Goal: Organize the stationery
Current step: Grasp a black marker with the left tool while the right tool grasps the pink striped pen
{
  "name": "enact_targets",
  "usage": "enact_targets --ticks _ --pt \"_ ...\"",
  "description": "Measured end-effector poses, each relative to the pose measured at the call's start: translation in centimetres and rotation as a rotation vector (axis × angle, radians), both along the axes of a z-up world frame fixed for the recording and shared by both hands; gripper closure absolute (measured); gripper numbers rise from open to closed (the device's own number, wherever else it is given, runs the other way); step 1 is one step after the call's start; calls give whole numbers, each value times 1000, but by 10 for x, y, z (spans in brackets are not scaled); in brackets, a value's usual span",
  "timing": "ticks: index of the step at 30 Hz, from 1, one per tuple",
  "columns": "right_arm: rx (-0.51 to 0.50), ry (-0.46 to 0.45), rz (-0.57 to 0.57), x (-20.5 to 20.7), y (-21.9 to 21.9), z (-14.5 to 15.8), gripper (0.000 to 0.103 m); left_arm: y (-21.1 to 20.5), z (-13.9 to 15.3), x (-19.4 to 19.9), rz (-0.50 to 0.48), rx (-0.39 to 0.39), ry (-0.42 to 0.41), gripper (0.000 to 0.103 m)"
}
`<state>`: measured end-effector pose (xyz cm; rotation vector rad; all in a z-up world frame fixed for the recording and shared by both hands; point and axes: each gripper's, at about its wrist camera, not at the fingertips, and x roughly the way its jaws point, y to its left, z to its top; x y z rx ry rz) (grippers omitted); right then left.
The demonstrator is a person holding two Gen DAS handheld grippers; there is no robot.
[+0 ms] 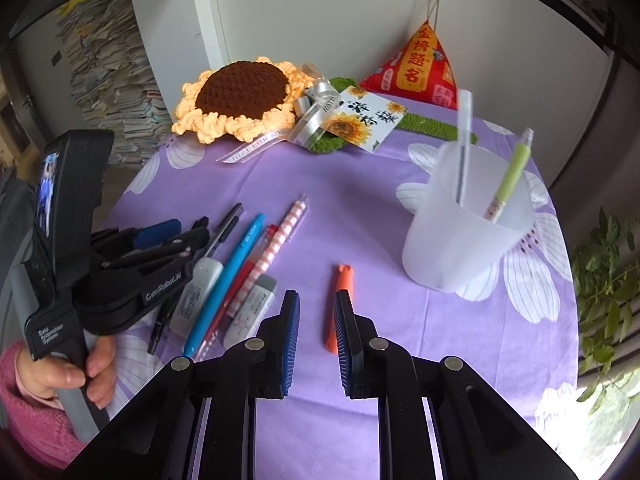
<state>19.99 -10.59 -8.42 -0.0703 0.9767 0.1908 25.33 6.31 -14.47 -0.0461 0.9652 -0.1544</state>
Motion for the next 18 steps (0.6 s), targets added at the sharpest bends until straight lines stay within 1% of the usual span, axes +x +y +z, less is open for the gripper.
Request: enact_targets --ticks 1,3,5,8,12,18 --pt "-5 -2 6 4 3 0 87 4 0 1 0 -19 6 87" --pt "-16 -6 11 12 10 1 87 15 -1 2 5 -81 20 90" --pt "-18 -4 10 26 18 2 87 21 -1 1 18 -110 20 91" --pt "-18 23 -15 50 28 -2 86 22 -1 -2 18 -120 0 91" --pt "-2 76 -92 87 34 -12 86 23 -2 -9 10 -133 -43 90" --pt "-9 158 -177 116 36 -26 86 23 -3 -6 7 -150 -57 90"
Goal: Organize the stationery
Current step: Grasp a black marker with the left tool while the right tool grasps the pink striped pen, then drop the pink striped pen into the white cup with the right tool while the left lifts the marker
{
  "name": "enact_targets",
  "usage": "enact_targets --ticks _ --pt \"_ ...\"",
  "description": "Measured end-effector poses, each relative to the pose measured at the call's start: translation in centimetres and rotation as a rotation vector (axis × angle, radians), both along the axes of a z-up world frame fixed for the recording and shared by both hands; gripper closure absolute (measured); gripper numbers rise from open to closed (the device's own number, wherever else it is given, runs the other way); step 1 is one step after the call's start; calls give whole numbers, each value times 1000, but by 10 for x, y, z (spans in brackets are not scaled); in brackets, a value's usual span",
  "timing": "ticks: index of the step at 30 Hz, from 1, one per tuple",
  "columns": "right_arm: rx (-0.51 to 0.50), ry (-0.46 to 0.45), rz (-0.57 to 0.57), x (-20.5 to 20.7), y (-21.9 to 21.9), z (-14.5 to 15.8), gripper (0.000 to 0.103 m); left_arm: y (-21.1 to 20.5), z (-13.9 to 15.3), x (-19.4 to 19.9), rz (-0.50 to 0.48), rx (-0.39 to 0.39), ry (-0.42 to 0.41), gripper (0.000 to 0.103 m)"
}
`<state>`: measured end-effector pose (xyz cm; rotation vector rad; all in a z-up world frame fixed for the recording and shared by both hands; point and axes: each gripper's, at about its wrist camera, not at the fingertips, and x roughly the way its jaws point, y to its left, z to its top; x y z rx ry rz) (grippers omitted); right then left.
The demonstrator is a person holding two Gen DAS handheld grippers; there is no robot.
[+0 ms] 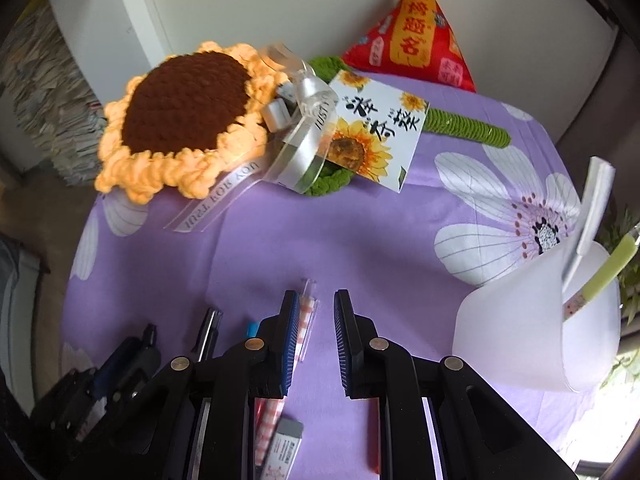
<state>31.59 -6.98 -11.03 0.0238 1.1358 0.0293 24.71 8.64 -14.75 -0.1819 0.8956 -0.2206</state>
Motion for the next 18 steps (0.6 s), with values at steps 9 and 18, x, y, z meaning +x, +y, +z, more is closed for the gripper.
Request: enact_targets --ticks 9,18 --pt "57 75 -50 11 -6 -19 72 1 0 0 -3 -2 -7 90" --pt "96 16 -13 3 -6 -6 87 1 0 -2 -5 2 -14 90"
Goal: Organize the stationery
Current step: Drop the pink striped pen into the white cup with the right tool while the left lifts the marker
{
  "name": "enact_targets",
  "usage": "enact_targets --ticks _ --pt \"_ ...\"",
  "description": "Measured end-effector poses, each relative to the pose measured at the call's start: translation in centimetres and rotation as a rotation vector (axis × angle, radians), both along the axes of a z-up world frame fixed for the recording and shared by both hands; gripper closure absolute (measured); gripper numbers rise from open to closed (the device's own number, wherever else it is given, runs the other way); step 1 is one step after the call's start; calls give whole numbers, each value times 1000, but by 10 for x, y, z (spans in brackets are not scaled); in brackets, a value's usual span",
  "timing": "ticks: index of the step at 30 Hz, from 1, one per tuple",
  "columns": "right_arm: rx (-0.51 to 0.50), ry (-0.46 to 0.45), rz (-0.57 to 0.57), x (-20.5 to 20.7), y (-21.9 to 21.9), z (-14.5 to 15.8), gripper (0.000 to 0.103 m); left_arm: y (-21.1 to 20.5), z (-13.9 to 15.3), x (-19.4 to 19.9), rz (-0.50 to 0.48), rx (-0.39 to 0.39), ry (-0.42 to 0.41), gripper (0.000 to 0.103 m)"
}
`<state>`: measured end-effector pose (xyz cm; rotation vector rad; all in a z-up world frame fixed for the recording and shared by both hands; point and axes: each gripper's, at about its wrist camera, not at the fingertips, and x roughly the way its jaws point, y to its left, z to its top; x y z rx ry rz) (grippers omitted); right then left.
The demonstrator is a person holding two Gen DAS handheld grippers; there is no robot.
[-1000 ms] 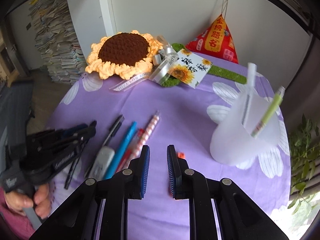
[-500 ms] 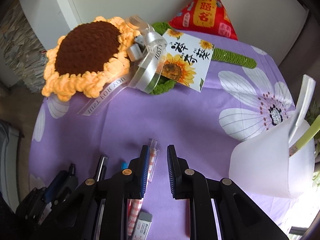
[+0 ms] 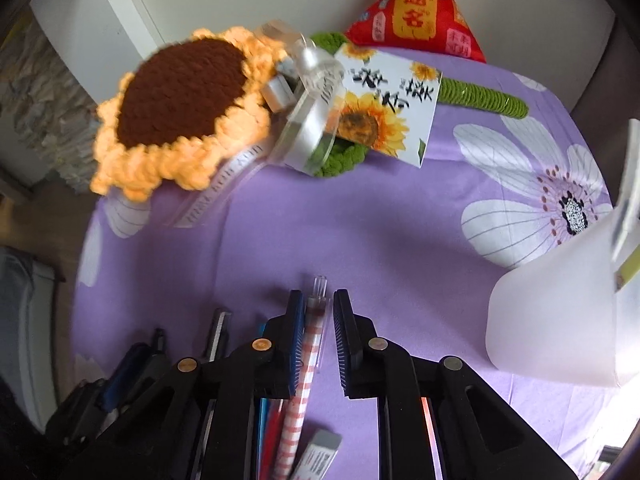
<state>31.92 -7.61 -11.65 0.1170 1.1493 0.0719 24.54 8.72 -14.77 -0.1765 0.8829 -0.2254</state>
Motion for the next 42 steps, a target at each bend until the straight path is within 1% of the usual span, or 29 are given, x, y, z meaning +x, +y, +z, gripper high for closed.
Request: enact_targets --ticks 4,8,11,14,18,23,29,35,39,42 --pt "22 -104 40 -27 -4 35 87 5 0 1 7 -33 14 91" --pt "35 -183 74 -53 -11 61 87 7 5 -1 30 -20 9 91" --pt "27 -255 85 -75 -17 80 88 6 16 -7 33 -33 -9 91" --pt "23 -322 86 -88 -30 95 92 6 29 -13 35 -49 -29 91" --pt "18 -406 59 -101 -46 123 92 1 53 -24 34 -45 -89 91" --pt "37 -448 49 -111 -63 143 92 -5 81 -35 26 -45 -165 91" --pt "30 -512 10 -124 -82 165 92 -10 111 -45 20 -45 -252 91" --pt "-10 -577 -56 -129 -103 179 92 -20 131 -46 4 -47 -289 92" --pt "-31 -596 -105 -126 -119 182 92 -30 143 -49 -15 -42 -312 92" --pt "-50 -596 -132 -120 -128 179 92 -36 146 -49 -29 -41 -314 92"
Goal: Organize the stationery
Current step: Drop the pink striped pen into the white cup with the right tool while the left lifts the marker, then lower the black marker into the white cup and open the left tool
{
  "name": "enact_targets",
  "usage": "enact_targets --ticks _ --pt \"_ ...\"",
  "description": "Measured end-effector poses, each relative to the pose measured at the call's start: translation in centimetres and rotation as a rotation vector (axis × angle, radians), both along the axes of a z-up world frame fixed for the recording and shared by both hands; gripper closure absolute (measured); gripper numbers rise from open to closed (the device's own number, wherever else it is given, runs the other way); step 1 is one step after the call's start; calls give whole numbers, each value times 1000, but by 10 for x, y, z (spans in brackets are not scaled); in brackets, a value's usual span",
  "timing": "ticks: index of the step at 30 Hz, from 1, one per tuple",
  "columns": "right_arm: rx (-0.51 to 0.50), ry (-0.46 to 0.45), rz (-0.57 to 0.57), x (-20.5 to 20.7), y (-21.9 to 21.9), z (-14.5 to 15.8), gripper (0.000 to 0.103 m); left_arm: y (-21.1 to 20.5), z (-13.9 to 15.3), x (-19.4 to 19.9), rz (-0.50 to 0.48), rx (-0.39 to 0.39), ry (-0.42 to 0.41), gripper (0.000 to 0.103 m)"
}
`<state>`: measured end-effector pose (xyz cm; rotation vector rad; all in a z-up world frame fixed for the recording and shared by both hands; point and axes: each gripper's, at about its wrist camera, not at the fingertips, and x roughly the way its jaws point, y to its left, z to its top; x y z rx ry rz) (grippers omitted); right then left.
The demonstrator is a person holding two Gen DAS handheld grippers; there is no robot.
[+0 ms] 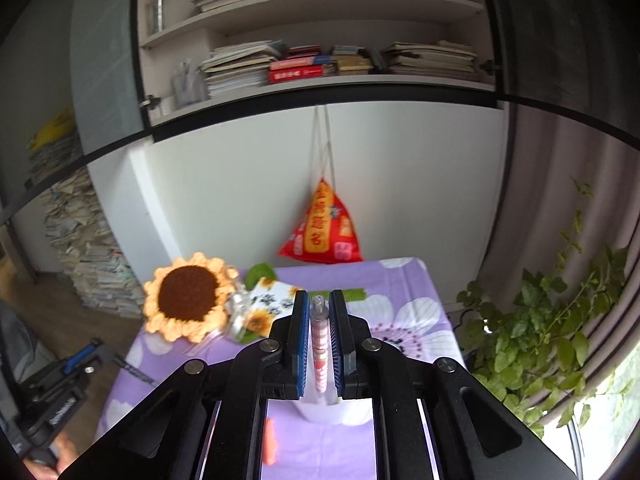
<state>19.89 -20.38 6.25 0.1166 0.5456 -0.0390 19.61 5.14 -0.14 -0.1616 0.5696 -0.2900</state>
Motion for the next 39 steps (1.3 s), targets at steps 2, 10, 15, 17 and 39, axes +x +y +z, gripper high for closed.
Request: enact_targets --ticks 2,10,15,17,39 --pt "7 21 -8 6 -4 -7 92 -3 1 -1 -4 1 1 92" --pt "23 128 -32 27 -17 -51 92 -14 4 0 -13 8 17 92" --pt "39 187 -28 32 -20 -73 92 -19 5 -1 -20 15 16 92" --pt "52 205 -24 34 -22 -80 92 -23 6 -2 -23 18 15 92" --pt "211 89 -3 -35 -74 -72 56 -115 46 19 -173 22 -52 92"
